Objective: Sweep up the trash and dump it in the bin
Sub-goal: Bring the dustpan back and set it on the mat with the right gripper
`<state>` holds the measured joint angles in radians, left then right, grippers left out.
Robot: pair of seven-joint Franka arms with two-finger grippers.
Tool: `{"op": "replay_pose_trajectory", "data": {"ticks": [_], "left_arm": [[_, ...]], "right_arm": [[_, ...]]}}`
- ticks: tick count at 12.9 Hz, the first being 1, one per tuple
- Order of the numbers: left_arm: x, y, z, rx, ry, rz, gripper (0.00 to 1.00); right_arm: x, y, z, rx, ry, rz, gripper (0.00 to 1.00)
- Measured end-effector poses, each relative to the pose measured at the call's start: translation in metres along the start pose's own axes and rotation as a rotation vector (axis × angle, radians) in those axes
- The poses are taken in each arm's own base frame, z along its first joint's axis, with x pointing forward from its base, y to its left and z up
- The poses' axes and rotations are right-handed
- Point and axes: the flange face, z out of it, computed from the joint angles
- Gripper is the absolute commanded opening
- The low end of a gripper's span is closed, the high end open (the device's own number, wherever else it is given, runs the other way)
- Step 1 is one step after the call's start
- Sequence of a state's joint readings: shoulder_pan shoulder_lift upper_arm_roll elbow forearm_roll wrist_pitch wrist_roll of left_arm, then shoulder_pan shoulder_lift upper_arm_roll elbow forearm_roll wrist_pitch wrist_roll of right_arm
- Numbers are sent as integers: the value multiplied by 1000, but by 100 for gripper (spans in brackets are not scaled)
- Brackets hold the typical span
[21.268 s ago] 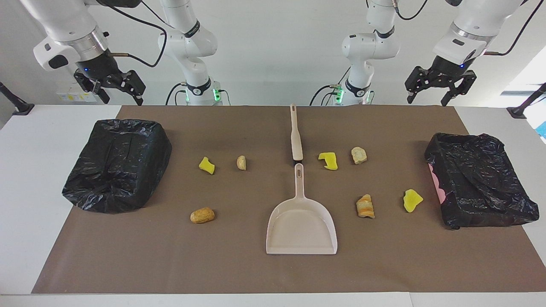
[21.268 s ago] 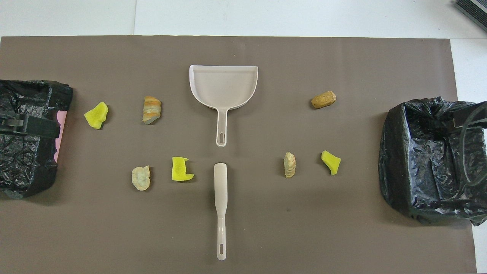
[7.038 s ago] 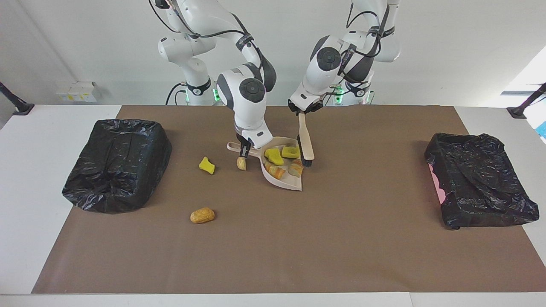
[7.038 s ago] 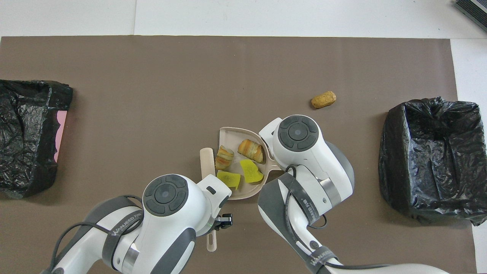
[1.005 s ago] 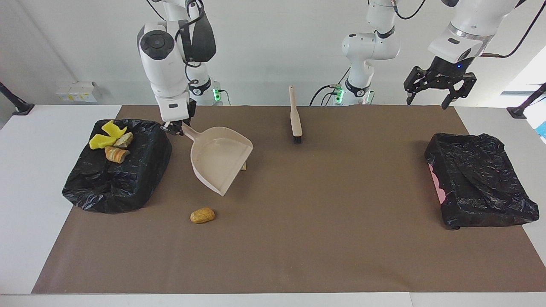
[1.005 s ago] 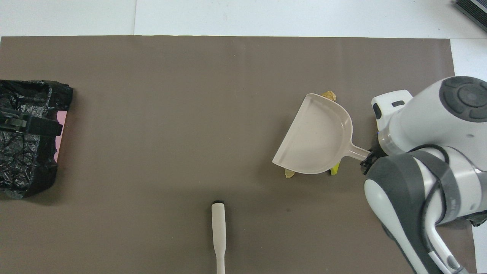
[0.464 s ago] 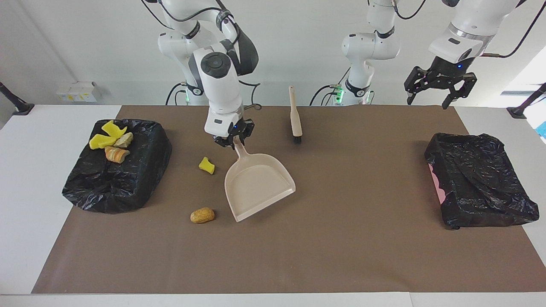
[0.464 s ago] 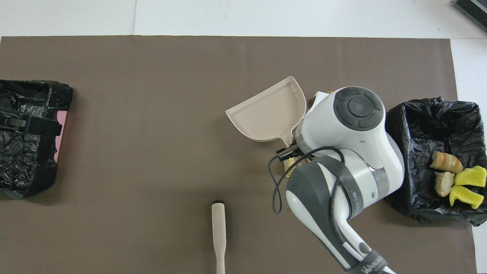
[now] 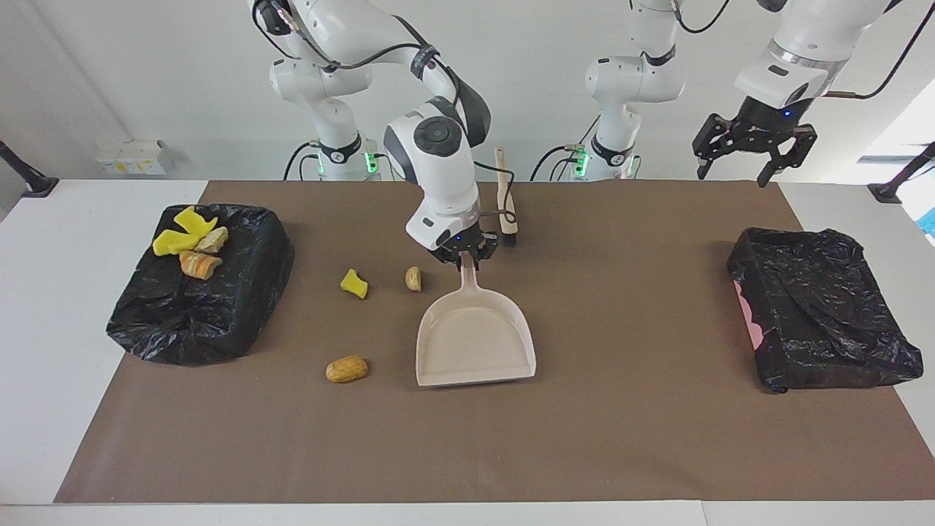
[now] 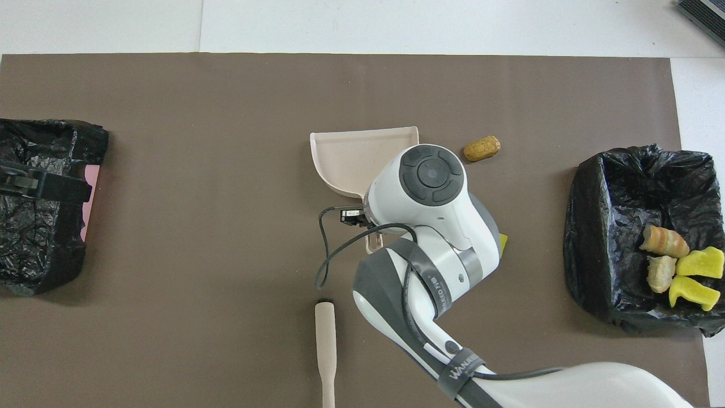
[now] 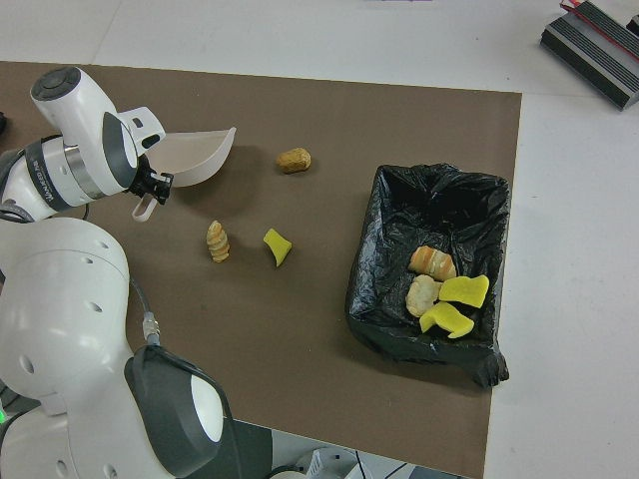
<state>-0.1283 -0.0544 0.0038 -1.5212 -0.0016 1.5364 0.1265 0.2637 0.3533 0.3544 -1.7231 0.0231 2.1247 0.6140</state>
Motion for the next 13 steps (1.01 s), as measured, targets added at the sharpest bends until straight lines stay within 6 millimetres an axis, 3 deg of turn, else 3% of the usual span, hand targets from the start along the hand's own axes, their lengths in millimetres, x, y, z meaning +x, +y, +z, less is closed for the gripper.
{"op": "replay_pose_trajectory", "data": {"ticks": [1, 2, 3, 5, 8, 11, 13], "left_arm": [[0, 0, 0, 0, 0, 0, 100], [0, 0, 0, 0, 0, 0, 100], [0, 0, 0, 0, 0, 0, 100], [0, 0, 0, 0, 0, -1, 100], [0, 0, 0, 0, 0, -1, 100], [0, 0, 0, 0, 0, -1, 100], [0, 0, 0, 0, 0, -1, 100]], "right_arm": [[-4, -17, 14, 22, 11, 15, 0], [-9, -33, 25, 46, 26, 31, 13], [-13, -45, 33, 67, 38, 45, 99], [-14, -48, 40, 72, 37, 54, 100], [-7, -40, 31, 53, 26, 66, 100], [-14, -17, -7, -39, -46, 85, 100], [-34, -20, -41, -69, -49, 66, 100]]}}
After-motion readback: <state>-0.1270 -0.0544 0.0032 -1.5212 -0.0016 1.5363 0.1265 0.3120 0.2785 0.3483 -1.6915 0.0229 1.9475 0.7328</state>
